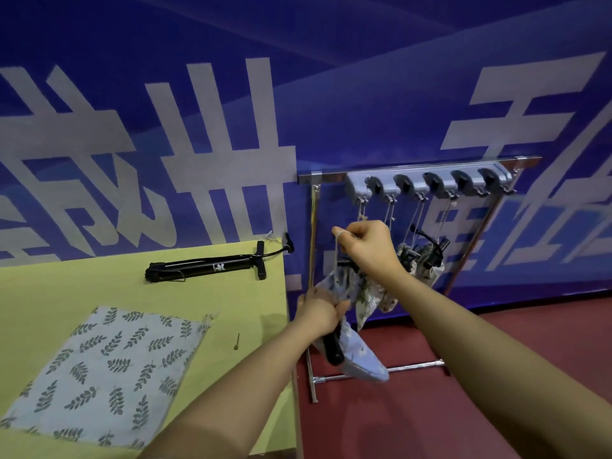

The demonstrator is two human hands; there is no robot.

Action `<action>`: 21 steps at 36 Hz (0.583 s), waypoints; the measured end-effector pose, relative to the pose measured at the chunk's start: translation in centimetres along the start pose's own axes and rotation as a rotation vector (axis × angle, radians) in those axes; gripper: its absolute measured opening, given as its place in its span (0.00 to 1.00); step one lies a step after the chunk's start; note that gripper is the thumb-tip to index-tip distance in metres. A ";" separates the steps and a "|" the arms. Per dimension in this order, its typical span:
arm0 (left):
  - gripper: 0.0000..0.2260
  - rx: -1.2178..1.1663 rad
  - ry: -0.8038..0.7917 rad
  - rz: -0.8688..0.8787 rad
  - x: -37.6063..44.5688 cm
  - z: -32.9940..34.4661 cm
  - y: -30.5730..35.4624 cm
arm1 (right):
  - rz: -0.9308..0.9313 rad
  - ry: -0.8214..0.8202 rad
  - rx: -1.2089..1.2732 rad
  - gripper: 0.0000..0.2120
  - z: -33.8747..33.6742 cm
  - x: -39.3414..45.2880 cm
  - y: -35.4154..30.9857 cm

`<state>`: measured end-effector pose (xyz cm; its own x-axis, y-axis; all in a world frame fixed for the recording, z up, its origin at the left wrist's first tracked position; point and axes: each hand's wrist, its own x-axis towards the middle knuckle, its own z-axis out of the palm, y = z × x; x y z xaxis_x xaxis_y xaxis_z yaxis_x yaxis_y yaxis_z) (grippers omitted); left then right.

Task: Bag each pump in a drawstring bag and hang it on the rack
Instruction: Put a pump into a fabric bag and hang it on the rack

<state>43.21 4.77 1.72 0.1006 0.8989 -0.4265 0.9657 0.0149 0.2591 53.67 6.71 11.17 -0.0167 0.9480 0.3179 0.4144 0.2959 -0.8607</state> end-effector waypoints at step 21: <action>0.23 0.064 -0.172 0.197 7.5 1.2 19.2 | 0.210 0.038 -0.091 0.23 -16.4 3.6 13.9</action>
<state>62.84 11.33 2.48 0.3220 0.7941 -0.5155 0.9361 -0.1855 0.2989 74.29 12.31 6.89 0.1118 0.9820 0.1521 0.4860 0.0795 -0.8704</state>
